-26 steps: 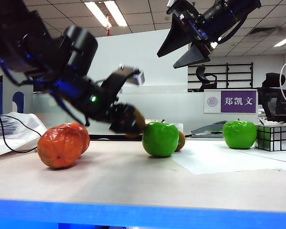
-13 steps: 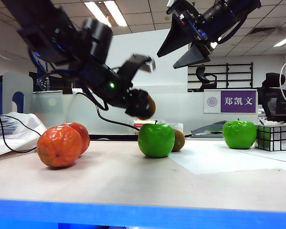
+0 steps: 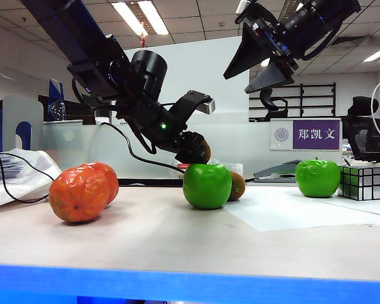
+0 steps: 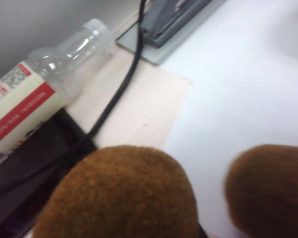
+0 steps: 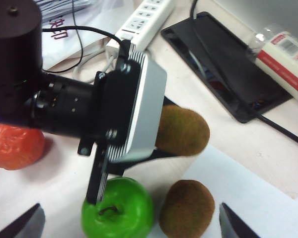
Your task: Put the same fruits together.
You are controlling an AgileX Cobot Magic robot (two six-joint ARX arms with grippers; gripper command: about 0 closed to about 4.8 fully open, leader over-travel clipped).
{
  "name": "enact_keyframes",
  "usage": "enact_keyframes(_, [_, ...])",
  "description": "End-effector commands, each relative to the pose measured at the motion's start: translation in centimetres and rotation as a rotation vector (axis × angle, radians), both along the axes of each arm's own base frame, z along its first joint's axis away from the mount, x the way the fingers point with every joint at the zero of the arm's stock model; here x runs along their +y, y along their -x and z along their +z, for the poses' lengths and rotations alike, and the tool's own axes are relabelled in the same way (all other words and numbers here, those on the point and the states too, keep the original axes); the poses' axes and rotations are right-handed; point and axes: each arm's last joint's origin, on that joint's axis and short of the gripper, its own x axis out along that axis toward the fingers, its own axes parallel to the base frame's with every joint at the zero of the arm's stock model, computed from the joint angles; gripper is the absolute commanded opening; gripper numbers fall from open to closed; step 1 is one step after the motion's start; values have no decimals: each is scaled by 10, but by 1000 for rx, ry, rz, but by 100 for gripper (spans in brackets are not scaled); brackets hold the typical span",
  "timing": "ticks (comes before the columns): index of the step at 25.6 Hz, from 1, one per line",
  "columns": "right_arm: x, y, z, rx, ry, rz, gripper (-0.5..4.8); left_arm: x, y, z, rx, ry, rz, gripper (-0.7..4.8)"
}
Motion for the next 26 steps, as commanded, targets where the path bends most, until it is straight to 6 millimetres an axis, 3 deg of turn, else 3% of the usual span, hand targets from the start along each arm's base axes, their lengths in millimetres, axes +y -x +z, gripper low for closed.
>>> enact_keyframes(1, [-3,0,4,-19,-13,7,479,-1,-6,4,3,-12,19,-5])
enact_keyframes(16, [-3,0,5,-28,-38,30,479,2,-10,-5,101,-63,-21,-3])
enact_keyframes(19, [-3,0,5,-28,-39,31,479,1,-10,-5,101,-61,-24,77])
enact_keyframes(21, [-3,0,5,-28,-39,31,479,1,-10,-5,102,-62,-24,172])
enact_keyframes(26, [-3,-1,5,-28,-39,31,479,1,-9,-5,106,-50,-47,213])
